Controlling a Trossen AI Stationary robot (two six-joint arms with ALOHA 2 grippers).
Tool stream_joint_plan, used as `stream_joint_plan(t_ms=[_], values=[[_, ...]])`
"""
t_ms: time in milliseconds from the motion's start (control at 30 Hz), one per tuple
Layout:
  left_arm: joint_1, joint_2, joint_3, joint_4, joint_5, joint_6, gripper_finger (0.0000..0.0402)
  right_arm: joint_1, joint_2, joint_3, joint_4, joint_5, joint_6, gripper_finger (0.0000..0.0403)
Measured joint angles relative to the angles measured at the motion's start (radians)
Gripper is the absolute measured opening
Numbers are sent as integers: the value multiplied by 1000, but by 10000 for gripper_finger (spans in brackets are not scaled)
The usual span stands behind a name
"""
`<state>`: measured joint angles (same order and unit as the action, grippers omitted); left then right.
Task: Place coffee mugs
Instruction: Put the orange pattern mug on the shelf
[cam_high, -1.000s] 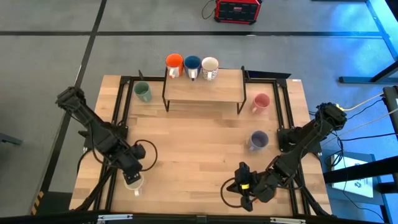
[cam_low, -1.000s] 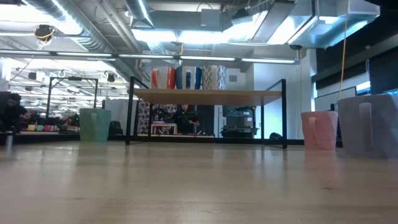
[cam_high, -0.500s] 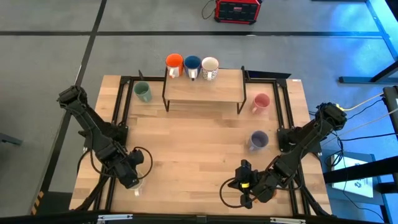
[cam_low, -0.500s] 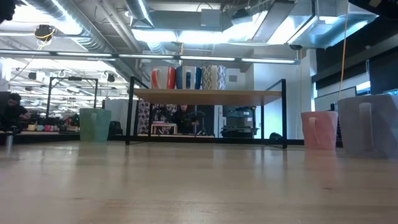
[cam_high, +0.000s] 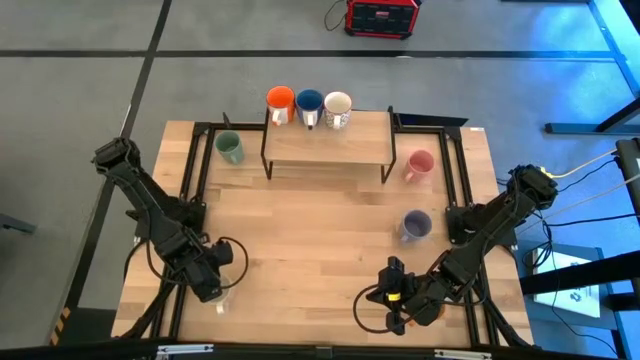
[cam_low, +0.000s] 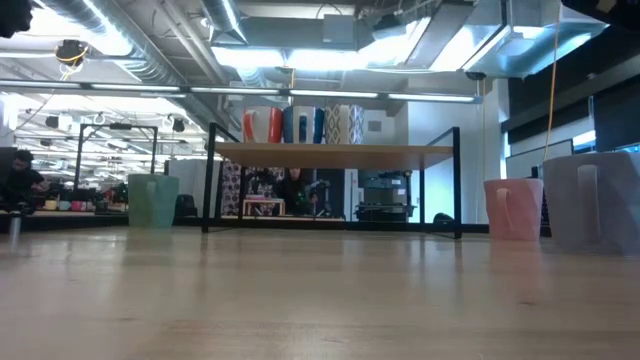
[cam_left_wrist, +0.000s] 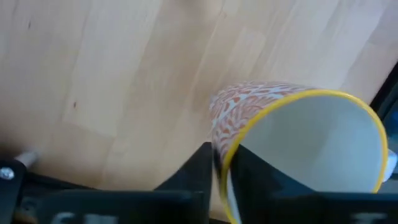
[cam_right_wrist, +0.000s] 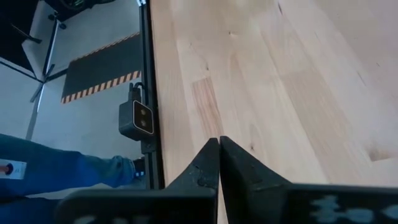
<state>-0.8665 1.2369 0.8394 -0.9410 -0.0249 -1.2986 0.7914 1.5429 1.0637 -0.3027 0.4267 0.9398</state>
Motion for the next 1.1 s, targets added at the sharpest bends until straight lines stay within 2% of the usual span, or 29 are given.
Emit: stream_joint_plan(t_ms=[100,333,400,500,667,800,933,1100], values=[[0,0,-1,14,-16,35,13,0,0,0,5,0,1,1],[56,2,26,21,-18,81,14,-4,0,0,9,23,46,3],[97,2,65,29,-26,131,12,-6,0,0,8,32,56,17],[176,36,141,30,-49,249,12,-5,0,0,11,63,55,59],[330,161,294,25,-35,515,12,-6,0,0,10,73,25,146],[445,298,440,17,-13,716,12,-5,1,0,-9,96,24,191],[532,430,584,6,-10,856,12,12,1,0,-4,138,34,206],[611,558,731,-37,-18,911,13,52,33,1,8,166,36,201]])
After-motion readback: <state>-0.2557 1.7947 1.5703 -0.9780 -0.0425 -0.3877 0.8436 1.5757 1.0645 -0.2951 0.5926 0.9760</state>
